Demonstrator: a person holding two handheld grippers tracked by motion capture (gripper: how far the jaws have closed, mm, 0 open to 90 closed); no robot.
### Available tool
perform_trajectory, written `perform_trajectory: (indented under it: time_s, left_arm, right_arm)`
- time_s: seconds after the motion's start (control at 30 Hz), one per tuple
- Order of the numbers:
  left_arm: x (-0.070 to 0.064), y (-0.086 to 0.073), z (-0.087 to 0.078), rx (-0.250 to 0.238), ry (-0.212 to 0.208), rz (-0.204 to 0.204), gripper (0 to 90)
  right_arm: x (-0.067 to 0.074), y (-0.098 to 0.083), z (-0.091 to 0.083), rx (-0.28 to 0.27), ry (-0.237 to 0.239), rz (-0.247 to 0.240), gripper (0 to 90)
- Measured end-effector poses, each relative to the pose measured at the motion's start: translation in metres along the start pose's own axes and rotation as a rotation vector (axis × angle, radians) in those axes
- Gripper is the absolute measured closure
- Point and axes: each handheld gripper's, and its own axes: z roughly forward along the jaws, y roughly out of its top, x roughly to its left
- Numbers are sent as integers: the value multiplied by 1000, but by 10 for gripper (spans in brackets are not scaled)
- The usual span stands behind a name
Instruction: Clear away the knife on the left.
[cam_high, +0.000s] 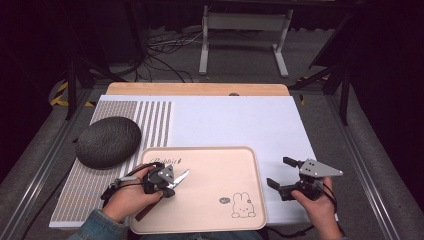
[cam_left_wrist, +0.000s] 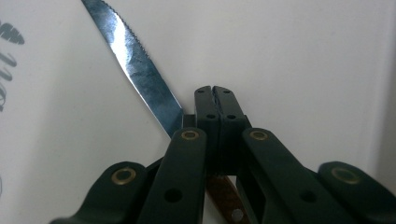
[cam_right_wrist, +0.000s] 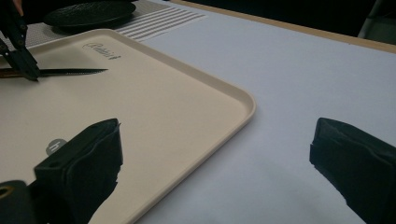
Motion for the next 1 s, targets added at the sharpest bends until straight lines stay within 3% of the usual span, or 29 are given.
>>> perform_trajectory:
  time_s: [0.67, 1.0]
  left_arm:
    - [21, -21, -7, -69, 47, -148, 900]
    - [24, -32, -11, -77, 64, -182, 900]
  right_arm:
    - [0, 0, 1, 6, 2, -1, 33]
    - [0, -1, 2, 8, 4, 0, 35]
